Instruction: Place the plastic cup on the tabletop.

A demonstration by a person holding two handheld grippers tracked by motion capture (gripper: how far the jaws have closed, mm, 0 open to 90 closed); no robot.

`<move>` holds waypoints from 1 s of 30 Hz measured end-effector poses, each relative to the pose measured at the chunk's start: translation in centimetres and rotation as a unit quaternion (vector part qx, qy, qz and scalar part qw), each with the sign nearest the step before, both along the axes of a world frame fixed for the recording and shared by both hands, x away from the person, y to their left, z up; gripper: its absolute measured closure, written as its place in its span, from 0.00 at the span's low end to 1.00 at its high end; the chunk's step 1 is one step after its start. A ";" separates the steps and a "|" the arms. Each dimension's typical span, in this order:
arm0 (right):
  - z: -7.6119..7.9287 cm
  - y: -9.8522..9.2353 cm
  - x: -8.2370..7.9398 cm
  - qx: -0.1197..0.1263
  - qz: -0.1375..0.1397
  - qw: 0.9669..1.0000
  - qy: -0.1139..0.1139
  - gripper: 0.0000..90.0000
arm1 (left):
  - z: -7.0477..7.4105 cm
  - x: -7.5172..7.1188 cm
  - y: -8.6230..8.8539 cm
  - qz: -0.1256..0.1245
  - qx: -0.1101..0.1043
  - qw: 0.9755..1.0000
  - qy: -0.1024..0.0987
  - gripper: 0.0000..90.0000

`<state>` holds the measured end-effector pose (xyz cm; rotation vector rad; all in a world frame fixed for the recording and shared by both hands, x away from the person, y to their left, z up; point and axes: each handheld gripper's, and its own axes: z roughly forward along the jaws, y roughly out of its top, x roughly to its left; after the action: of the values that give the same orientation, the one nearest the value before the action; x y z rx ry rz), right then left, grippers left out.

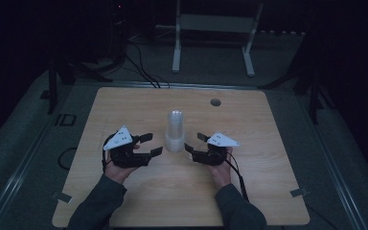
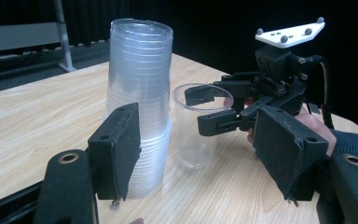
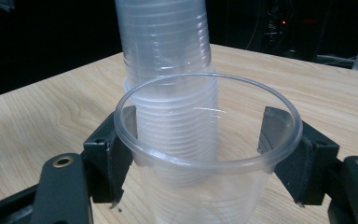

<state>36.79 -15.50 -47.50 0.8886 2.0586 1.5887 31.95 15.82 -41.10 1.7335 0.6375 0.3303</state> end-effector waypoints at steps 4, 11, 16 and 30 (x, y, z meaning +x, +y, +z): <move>-0.1 -0.1 0.1 -0.002 -0.002 1.000 0.002 0.31 | 0.0 0.0 0.0 0.000 0.000 1.000 0.000 0.36; -0.4 -0.3 0.1 -0.009 -0.005 1.000 0.003 0.31 | 0.0 0.0 0.0 0.000 0.000 1.000 0.001 0.36; -0.5 -0.4 0.2 -0.013 -0.007 1.000 0.006 0.31 | 0.0 0.0 0.0 0.000 0.000 1.000 0.001 0.36; -0.9 -0.6 0.5 -0.022 -0.010 1.000 0.012 0.31 | -0.1 0.0 -0.1 -0.001 -0.001 1.000 0.002 0.36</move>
<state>37.28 -16.12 -48.43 0.9137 2.0861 1.5238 31.99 15.75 -41.18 1.7337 0.6389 0.3248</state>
